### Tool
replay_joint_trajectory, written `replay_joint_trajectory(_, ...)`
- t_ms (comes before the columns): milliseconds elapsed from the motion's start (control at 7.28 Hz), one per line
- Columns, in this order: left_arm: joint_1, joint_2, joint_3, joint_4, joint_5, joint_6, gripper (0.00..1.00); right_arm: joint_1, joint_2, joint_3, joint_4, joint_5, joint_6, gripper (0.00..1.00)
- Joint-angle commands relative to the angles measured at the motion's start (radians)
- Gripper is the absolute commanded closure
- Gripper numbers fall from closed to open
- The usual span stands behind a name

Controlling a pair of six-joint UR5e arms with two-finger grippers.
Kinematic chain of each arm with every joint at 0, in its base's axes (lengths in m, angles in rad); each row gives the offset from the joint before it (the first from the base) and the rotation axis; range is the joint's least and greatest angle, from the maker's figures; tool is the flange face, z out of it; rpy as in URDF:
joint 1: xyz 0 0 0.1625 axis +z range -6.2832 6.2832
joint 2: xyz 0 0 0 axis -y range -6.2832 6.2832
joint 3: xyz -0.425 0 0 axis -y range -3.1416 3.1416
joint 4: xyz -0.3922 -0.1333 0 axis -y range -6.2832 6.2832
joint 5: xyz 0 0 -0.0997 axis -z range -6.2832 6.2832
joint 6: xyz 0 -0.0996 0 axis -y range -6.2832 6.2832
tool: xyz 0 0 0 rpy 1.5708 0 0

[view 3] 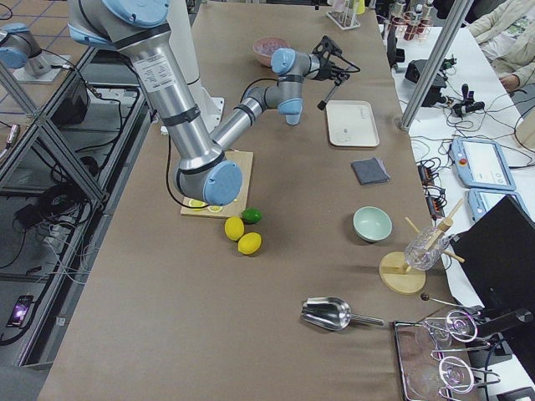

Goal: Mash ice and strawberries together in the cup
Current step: 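Lift the muddler out of the cup and carry it toward the green bowl, then lower the muddler onto the table and open the right gripper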

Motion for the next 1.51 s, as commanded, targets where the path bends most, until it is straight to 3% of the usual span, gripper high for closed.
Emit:
replay_joint_trajectory(0, 0.001, 0.001, 0.005, -0.040, 0.004, -0.001, 0.02, 0.131, -0.077, -0.010, -0.159, 0.233, 0.000, 1.00)
replay_joint_trajectory(137, 0.001, 0.001, 0.006, -0.043, 0.006, 0.000, 0.02, 0.185, -0.085, -0.037, -0.240, 0.373, 0.000, 1.00)
replay_joint_trajectory(412, 0.001, -0.002, 0.000, -0.043, 0.006, 0.000, 0.02, 0.256, -0.101, -0.115, -0.380, 0.541, -0.001, 1.00)
replay_joint_trajectory(549, 0.001, -0.003, 0.000, -0.043, 0.006, 0.000, 0.02, 0.292, -0.105, -0.158, -0.516, 0.682, -0.006, 1.00)
replay_joint_trajectory(686, 0.001, -0.002, 0.002, -0.057, 0.006, 0.000, 0.02, 0.300, -0.104, -0.175, -0.629, 0.708, -0.013, 1.00)
replay_joint_trajectory(961, 0.001, 0.004, 0.006, -0.093, 0.008, -0.001, 0.02, 0.278, -0.116, -0.268, -0.626, 0.690, -0.017, 1.00)
replay_joint_trajectory(1098, 0.001, 0.007, -0.001, -0.095, 0.008, -0.001, 0.02, 0.241, -0.125, -0.286, -0.626, 0.630, -0.026, 1.00)
replay_joint_trajectory(1373, 0.001, 0.007, -0.001, -0.097, 0.008, -0.001, 0.02, 0.222, -0.133, -0.326, -0.626, 0.611, -0.076, 1.00)
